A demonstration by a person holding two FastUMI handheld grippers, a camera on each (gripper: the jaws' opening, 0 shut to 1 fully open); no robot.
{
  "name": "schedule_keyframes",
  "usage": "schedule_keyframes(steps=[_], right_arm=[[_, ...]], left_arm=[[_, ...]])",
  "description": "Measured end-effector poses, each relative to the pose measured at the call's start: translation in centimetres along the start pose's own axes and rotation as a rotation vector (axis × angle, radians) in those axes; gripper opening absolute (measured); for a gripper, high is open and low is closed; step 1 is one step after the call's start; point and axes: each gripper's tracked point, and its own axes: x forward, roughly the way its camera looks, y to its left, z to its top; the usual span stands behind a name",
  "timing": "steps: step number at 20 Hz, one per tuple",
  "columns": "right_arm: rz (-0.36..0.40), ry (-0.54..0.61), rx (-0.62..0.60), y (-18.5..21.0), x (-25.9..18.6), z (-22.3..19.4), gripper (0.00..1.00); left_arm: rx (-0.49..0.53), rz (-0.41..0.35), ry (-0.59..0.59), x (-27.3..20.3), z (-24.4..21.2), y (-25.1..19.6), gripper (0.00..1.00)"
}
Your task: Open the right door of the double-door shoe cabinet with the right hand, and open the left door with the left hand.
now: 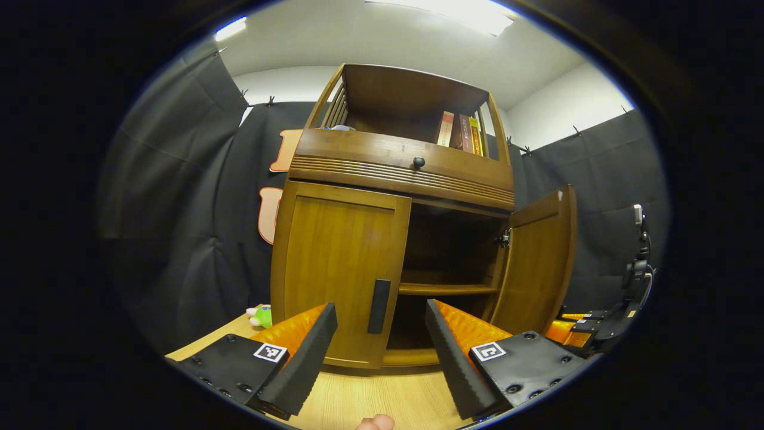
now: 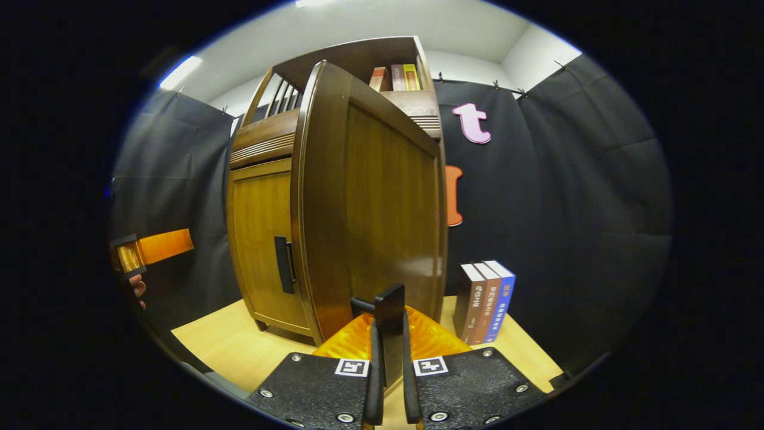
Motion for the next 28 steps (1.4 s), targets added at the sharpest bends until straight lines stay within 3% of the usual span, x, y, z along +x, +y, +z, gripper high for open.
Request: schedule_keyframes(steps=[1, 5, 6, 7, 10, 11, 12, 14, 16, 20, 21, 22, 24, 28], right_arm=[[-0.02, 0.002, -0.005, -1.0, -0.1, 0.0, 0.12], [-0.085, 0.017, -0.06, -5.5, -0.4, -0.1, 0.05], [-0.076, 0.016, -0.057, -6.2, -0.6, -0.1, 0.03], [-0.066, 0.012, -0.046, -6.5, -0.6, 0.0, 0.01], [-0.036, -0.013, -0.036, -7.7, -1.0, 0.3, 0.01], [-0.025, -0.019, -0.028, -8.2, -1.0, 0.1, 0.11], [-0.009, -0.022, -0.02, -8.7, -1.0, 0.1, 0.01], [0.02, -0.024, -0.007, -9.5, -0.9, 0.0, 0.01], [0.038, -0.03, 0.013, -10.3, -0.8, -0.2, 0.01], [0.069, -0.03, 0.011, -10.7, -0.7, -0.3, 0.01], [0.079, -0.027, 0.011, -11.0, -0.7, -0.4, 0.02], [0.083, -0.025, 0.02, -11.2, -0.7, -0.4, 0.02], [0.08, -0.027, 0.034, -11.2, -0.7, -0.3, 0.02], [0.068, -0.012, 0.026, -11.0, -0.7, -0.6, 0.02]], left_arm=[[-0.001, 0.001, -0.001, 0.0, -0.1, -0.1, 0.93], [-0.005, 0.01, 0.004, -0.1, -0.3, -0.1, 0.93], [-0.007, 0.014, 0.006, -0.1, -0.4, 0.1, 1.0], [-0.01, 0.018, 0.007, -0.2, -0.5, 0.1, 0.93], [-0.015, 0.034, 0.01, -0.3, -0.6, 0.5, 0.93], [-0.016, 0.038, 0.009, -0.4, -0.5, 0.6, 0.93], [-0.016, 0.043, 0.005, -0.5, -0.3, 0.8, 0.93], [-0.014, 0.055, -0.002, -0.8, 0.0, 1.3, 0.96], [-0.018, 0.065, -0.003, -1.2, 0.0, 1.7, 0.93], [-0.041, 0.083, -0.001, -1.7, 0.1, 2.5, 0.96], [-0.043, 0.088, -0.001, -1.8, 0.1, 2.7, 0.93], [-0.043, 0.092, -0.001, -2.0, 0.2, 2.9, 0.96], [-0.038, 0.106, -0.007, -2.2, 0.4, 3.3, 0.93], [-0.039, 0.118, -0.012, -2.3, 0.5, 3.8, 0.96]])
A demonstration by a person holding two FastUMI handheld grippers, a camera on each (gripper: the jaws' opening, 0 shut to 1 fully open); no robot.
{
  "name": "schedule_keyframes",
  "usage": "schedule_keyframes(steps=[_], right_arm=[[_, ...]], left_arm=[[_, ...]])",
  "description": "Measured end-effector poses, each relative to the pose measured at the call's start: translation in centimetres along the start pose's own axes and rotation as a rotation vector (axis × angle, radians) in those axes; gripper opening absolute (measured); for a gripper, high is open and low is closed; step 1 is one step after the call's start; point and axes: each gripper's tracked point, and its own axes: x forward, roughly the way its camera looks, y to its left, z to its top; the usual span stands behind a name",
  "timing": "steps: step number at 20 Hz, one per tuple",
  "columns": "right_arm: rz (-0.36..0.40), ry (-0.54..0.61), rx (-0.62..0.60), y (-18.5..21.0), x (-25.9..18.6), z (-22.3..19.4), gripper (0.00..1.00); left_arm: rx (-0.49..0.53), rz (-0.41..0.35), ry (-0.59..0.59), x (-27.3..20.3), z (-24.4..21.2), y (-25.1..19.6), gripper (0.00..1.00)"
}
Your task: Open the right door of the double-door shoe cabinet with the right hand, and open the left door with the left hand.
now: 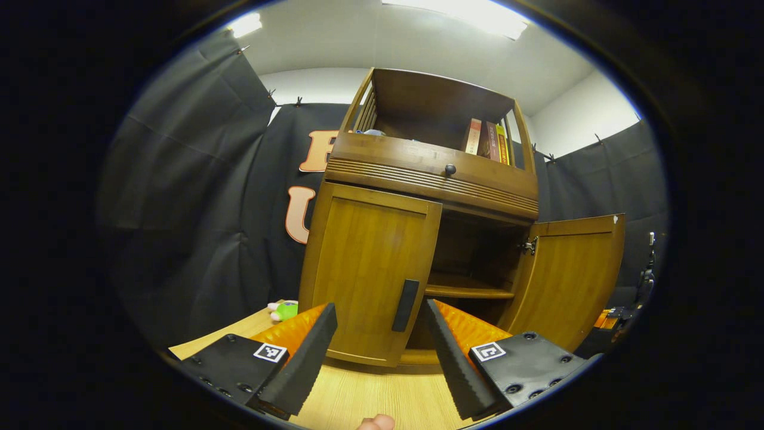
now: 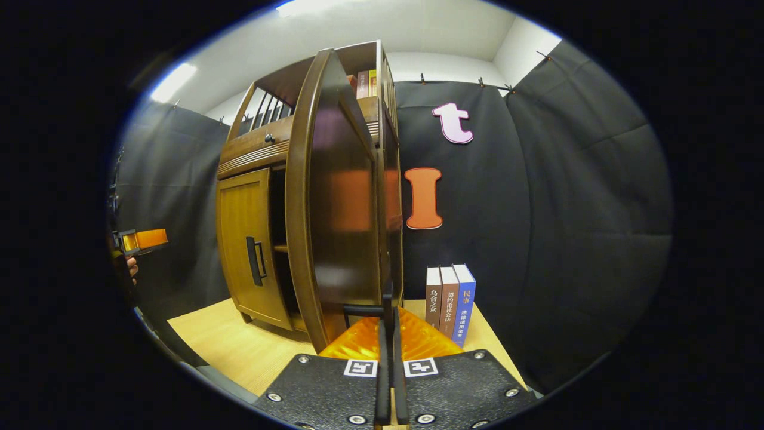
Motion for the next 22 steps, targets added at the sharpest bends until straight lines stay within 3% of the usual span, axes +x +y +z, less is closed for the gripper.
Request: schedule_keyframes(steps=[1, 2, 5, 6, 8, 9, 11, 13, 14, 16, 17, 20, 21, 22], right_arm=[[-0.005, 0.001, 0.01, -0.1, -0.2, 0.1, 0.13], [-0.009, -0.001, 0.023, -0.2, -0.5, -0.1, 0.03], [-0.031, 0.011, -0.024, -0.6, -2.1, -0.9, 0.04], [-0.028, 0.009, -0.02, -0.4, -2.9, -1.0, 0.0], [-0.051, -0.011, -0.01, -0.7, -4.2, -0.5, 0.04], [-0.065, -0.025, -0.005, -0.8, -4.7, -0.3, 0.04], [-0.077, -0.048, 0.019, -0.8, -5.5, 0.6, 0.04], [-0.078, -0.035, 0.027, -0.8, -5.7, 0.6, 0.0], [-0.083, -0.034, 0.016, -0.8, -5.8, 0.6, 0.04], [-0.092, -0.049, -0.005, -0.8, -6.0, 1.3, 0.33], [-0.098, -0.054, -0.007, -0.9, -6.0, 1.4, 0.48], [-0.122, -0.066, -0.008, -1.9, -7.1, 2.3, 0.92], [-0.117, -0.071, 0.005, -1.7, -6.5, 1.7, 0.86], [-0.111, -0.073, 0.022, -1.7, -6.6, 1.9, 0.93]], left_arm=[[0.001, 0.003, 0.0, -0.1, 0.0, 0.1, 0.93], [0.001, 0.008, 0.0, -0.2, 0.0, 0.3, 0.93], [-0.001, 0.002, 0.008, -0.1, -0.5, 0.2, 1.0], [0.003, -0.001, 0.014, 0.0, -0.8, 0.1, 1.0], [0.013, -0.006, 0.019, 0.5, -1.0, -0.1, 1.0], [0.013, -0.014, 0.021, 0.8, -1.1, -0.3, 0.93], [0.014, -0.029, 0.025, 1.5, -1.3, -0.9, 1.0], [0.026, -0.052, 0.027, 2.6, -1.3, -1.7, 1.0], [0.037, -0.065, 0.027, 3.2, -1.3, -2.1, 0.93], [0.068, -0.087, 0.027, 4.8, -1.6, -2.8, 1.0], [0.085, -0.095, 0.03, 5.7, -1.9, -3.1, 0.93], [0.129, -0.116, 0.048, 9.0, -3.2, -3.8, 0.93], [0.138, -0.131, 0.053, 10.0, -4.3, -4.5, 0.93], [0.15, -0.139, 0.061, 11.3, -4.9, -4.9, 0.96]])
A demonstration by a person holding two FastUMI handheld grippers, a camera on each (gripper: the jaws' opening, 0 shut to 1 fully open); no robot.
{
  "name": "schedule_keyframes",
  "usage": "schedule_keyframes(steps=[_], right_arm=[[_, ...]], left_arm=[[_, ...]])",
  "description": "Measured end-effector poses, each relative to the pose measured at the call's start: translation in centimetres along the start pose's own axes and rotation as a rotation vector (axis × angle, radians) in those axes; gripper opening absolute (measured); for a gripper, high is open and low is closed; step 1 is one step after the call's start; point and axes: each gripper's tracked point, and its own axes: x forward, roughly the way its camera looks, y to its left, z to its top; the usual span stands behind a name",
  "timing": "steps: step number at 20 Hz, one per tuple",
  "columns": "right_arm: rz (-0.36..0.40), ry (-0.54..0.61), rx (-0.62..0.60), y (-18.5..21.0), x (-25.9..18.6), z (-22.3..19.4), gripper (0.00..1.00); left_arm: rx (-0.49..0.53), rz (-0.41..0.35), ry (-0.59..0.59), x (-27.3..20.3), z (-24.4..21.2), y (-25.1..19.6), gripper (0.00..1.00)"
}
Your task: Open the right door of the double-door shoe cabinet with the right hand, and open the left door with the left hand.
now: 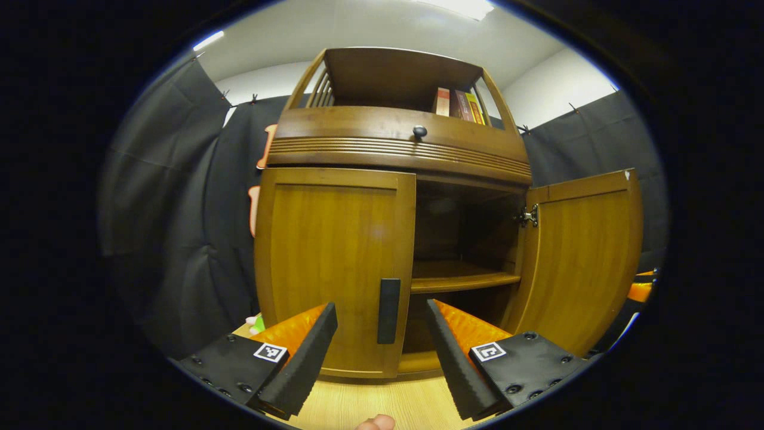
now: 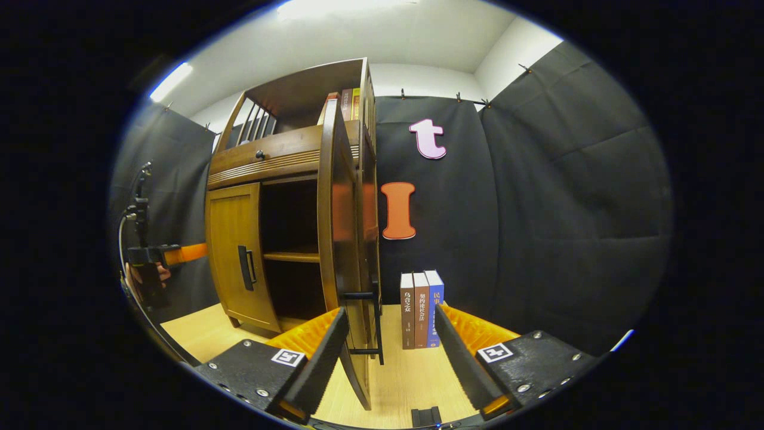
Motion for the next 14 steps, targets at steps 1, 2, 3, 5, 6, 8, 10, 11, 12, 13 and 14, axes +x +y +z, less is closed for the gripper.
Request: schedule_keyframes(steps=[1, 2, 3, 5, 6, 8, 10, 11, 12, 13, 14], right_arm=[[-0.001, 0.002, 0.008, -0.1, 0.0, 0.1, 1.0], [-0.007, 0.005, 0.002, -0.2, -0.1, 0.1, 0.92], [-0.017, 0.008, -0.013, -0.3, -0.2, 0.2, 0.92], [-0.03, 0.016, -0.043, -0.5, -0.4, 0.5, 0.92], [-0.032, 0.021, -0.054, -0.5, -0.5, 0.6, 0.92], [-0.037, 0.027, -0.068, -0.6, -0.5, 0.5, 0.92], [-0.04, 0.031, -0.074, -0.6, -0.7, 0.7, 0.92], [-0.04, 0.032, -0.074, -0.6, -0.8, 0.7, 0.92], [-0.041, 0.029, -0.069, -0.5, -0.9, 0.9, 0.92], [-0.043, 0.027, -0.063, -0.4, -1.1, 0.9, 0.92], [-0.045, 0.022, -0.057, -0.3, -1.3, 0.9, 0.92]], left_arm=[[0.017, 0.0, 0.009, 1.3, -0.7, 0.2, 1.0], [0.031, 0.008, 0.009, 2.6, -1.1, 0.5, 0.98], [0.04, 0.012, 0.012, 4.1, -1.6, 0.6, 0.97], [0.057, 0.011, 0.012, 6.7, -2.2, 0.4, 1.0], [0.067, 0.006, 0.009, 7.8, -2.4, 0.3, 0.93], [0.077, -0.005, 0.001, 9.5, -2.4, 0.1, 1.0], [0.083, -0.004, 0.012, 10.8, -2.9, 0.2, 0.96], [0.081, -0.004, 0.02, 11.2, -3.3, 0.2, 0.93], [0.076, -0.003, 0.027, 11.7, -3.6, 0.3, 0.93], [0.067, 0.008, 0.023, 11.9, -3.8, 0.6, 0.93], [0.057, 0.015, 0.022, 12.2, -3.9, 1.0, 0.93]])
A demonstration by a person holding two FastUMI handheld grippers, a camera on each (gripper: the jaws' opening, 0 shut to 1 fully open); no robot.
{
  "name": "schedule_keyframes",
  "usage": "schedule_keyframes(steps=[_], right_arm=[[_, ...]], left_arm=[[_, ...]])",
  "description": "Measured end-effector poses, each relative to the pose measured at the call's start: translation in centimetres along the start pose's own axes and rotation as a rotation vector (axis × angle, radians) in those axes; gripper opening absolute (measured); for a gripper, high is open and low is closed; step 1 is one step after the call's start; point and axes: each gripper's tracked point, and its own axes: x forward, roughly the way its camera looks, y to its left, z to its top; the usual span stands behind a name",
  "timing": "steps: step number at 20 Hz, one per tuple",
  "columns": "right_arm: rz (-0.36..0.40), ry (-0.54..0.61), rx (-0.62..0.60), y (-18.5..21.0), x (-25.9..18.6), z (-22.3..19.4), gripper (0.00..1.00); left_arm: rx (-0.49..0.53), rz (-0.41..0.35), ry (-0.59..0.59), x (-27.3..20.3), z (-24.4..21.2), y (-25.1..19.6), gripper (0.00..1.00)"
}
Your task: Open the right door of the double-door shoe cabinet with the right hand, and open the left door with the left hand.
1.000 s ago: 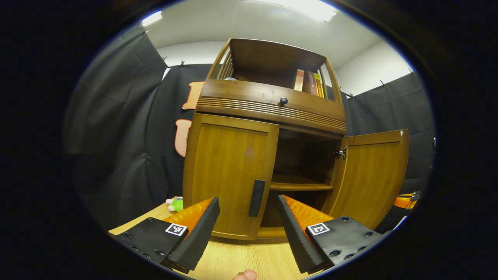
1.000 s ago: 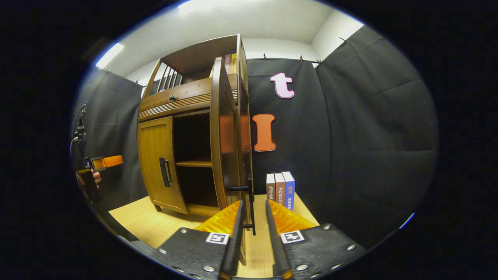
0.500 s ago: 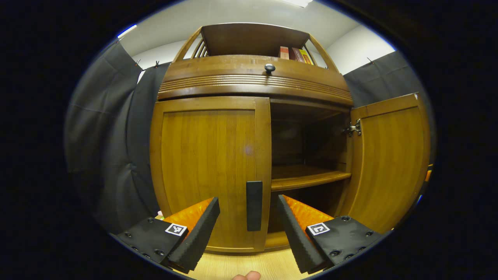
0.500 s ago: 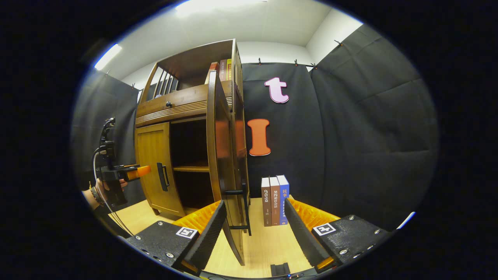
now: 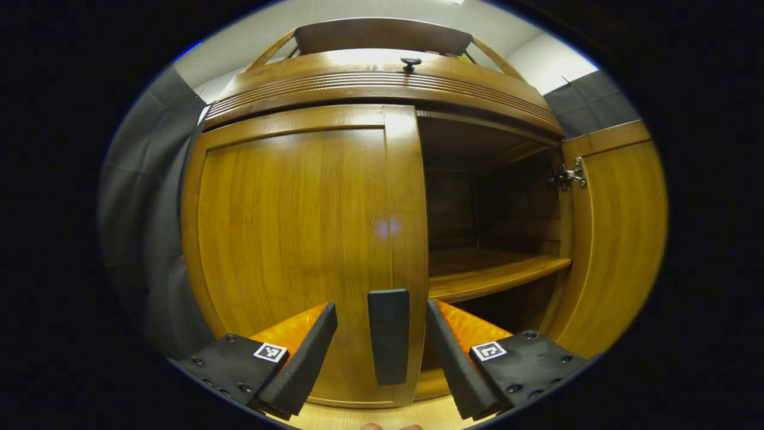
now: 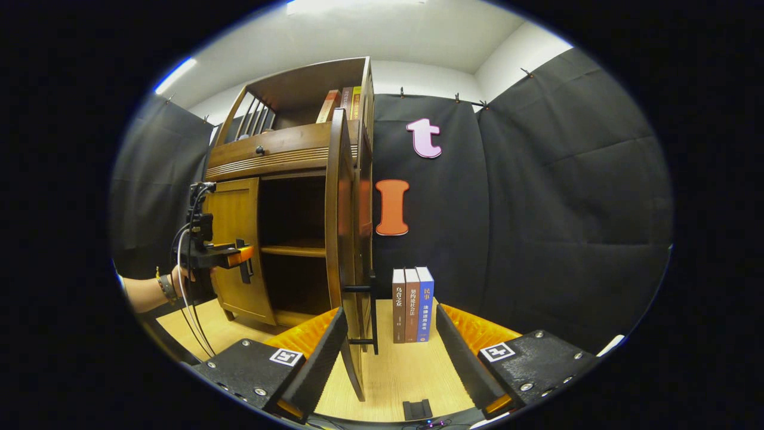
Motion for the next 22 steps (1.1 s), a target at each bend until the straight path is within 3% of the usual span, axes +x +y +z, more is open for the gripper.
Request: schedule_keyframes(steps=[1, 2, 4, 5, 8, 9, 10, 15, 16, 22], right_arm=[[-0.003, -0.002, 0.004, 0.0, -0.2, 0.1, 0.92], [-0.005, -0.003, 0.008, 0.0, -0.3, 0.2, 1.0], [-0.012, -0.004, 0.013, -0.3, -0.2, 0.3, 1.0], [-0.015, -0.008, 0.015, -0.3, -0.2, 0.7, 0.92], [-0.023, -0.018, 0.032, -0.5, -0.4, 1.1, 1.0], [-0.029, -0.017, 0.034, -0.7, -0.5, 1.0, 1.0], [-0.034, -0.016, 0.033, -0.9, -0.6, 0.9, 0.92], [-0.046, -0.01, 0.015, -0.6, -1.3, 0.8, 0.92], [-0.044, -0.009, 0.013, -0.4, -1.5, 0.7, 0.92], [-0.028, -0.01, 0.013, 0.4, -1.7, 1.0, 0.92]], left_arm=[[-0.004, 0.012, 0.004, 0.4, -0.2, 0.4, 0.86], [-0.014, -0.003, 0.01, 1.1, -0.4, 0.1, 0.79], [-0.018, -0.038, 0.014, 1.0, -0.3, -0.9, 0.64], [-0.009, -0.05, 0.014, 1.2, -0.4, -1.3, 0.57], [0.003, -0.025, 0.003, 1.1, -0.2, -1.1, 0.36], [-0.017, -0.028, 0.005, 1.2, -0.3, -1.3, 0.34], [-0.019, -0.031, 0.012, 1.1, -0.3, -1.3, 0.33], [-0.014, -0.018, 0.038, -0.8, -0.3, -1.0, 0.37], [-0.015, -0.015, 0.044, -1.5, -0.3, -0.9, 0.33], [-0.015, 0.011, 0.081, -7.0, 0.1, 0.6, 0.34]])
